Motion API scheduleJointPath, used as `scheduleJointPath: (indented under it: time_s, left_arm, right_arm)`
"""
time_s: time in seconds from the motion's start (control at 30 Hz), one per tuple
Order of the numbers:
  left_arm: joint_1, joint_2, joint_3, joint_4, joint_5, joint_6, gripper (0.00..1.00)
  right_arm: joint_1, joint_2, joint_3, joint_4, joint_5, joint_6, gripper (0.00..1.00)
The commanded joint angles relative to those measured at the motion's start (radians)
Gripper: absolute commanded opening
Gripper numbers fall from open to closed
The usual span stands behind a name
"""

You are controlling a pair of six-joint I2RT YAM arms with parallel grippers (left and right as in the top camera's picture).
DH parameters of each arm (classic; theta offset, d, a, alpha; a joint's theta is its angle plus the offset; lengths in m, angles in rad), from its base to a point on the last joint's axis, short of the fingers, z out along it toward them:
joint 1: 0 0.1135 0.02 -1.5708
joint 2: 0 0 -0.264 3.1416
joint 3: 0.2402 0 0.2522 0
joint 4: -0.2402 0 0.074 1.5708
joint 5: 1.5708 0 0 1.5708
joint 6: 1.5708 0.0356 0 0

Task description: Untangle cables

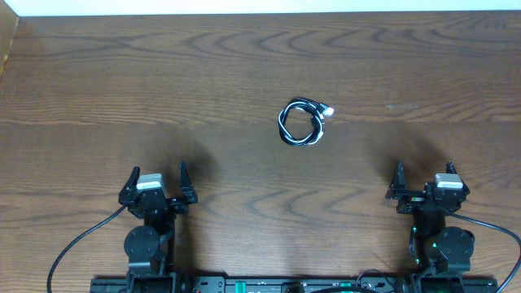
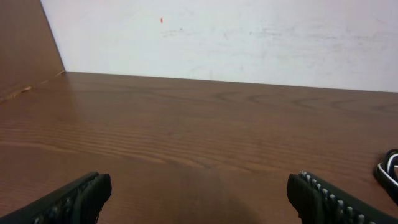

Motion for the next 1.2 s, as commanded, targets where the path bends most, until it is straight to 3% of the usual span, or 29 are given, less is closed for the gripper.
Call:
scheduleJointPath:
  time_s: [0.0,0.7,0.97,1.17]
  left_arm:
    - [0.004,0.002,-0.019,-0.040,-0.002,0.014,0.96]
    - [0.004,0.002,-0.019,-0.040,0.005,-0.003,0.96]
    - [0.004,0.002,0.035,-0.105,0.226,-0.013,0.96]
    - [0.004,0.015,0.154,-0.257,0.285,-0.039,0.96]
  right_arm:
    - [-0.006,-0.004,-0.001,-0.005,-0.009,-0.008,0.99]
    - [-0.006,-0.004,-0.001,-0.005,-0.009,-0.008,0.99]
    - [-0.006,-0.004,-0.001,0.002,0.010,-0.012,0.99]
    - [-0.006,-0.004,-0.001,0.006,-0.040,0.049,0.99]
